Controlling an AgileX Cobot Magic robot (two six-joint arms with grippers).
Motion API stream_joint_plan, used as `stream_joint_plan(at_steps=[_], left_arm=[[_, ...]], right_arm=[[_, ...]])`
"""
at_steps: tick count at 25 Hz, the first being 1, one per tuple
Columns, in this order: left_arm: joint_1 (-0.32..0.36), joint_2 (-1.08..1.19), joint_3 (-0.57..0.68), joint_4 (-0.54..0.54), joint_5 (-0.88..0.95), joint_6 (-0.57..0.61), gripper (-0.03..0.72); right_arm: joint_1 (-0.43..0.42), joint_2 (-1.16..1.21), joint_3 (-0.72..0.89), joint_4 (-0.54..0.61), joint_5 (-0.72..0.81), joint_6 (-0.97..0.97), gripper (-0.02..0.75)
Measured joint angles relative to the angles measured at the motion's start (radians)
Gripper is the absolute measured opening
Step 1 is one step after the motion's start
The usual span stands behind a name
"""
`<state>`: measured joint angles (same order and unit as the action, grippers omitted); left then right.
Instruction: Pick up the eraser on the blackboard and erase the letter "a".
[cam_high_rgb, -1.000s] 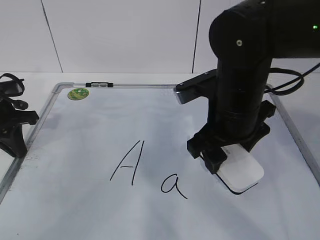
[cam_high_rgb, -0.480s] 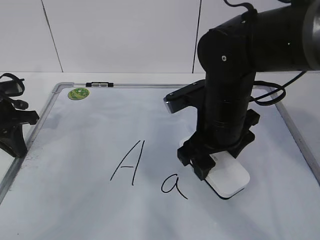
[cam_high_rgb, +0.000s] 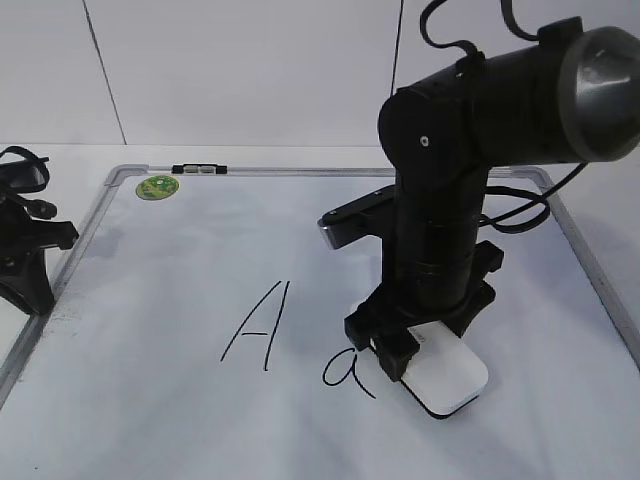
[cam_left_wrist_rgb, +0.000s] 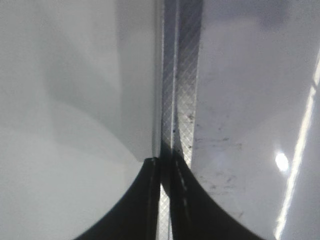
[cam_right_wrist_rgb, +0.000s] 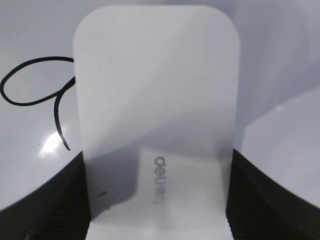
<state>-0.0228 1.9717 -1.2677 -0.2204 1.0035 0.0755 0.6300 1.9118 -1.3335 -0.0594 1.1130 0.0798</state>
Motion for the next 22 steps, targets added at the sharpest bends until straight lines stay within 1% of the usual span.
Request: stream_joint_plan(at_steps=[15, 22], left_arm=[[0.0, 0.0, 0.0, -0.002, -0.002, 0.0, 0.015], [0.0, 0.0, 0.0, -0.002, -0.002, 0.0, 0.015]], right_arm=[[0.002, 0.047, -0.016, 0.016, -0.01, -0.005, 0.559], [0.02, 0.049, -0.018, 0.004, -0.009, -0.005, 0.559]])
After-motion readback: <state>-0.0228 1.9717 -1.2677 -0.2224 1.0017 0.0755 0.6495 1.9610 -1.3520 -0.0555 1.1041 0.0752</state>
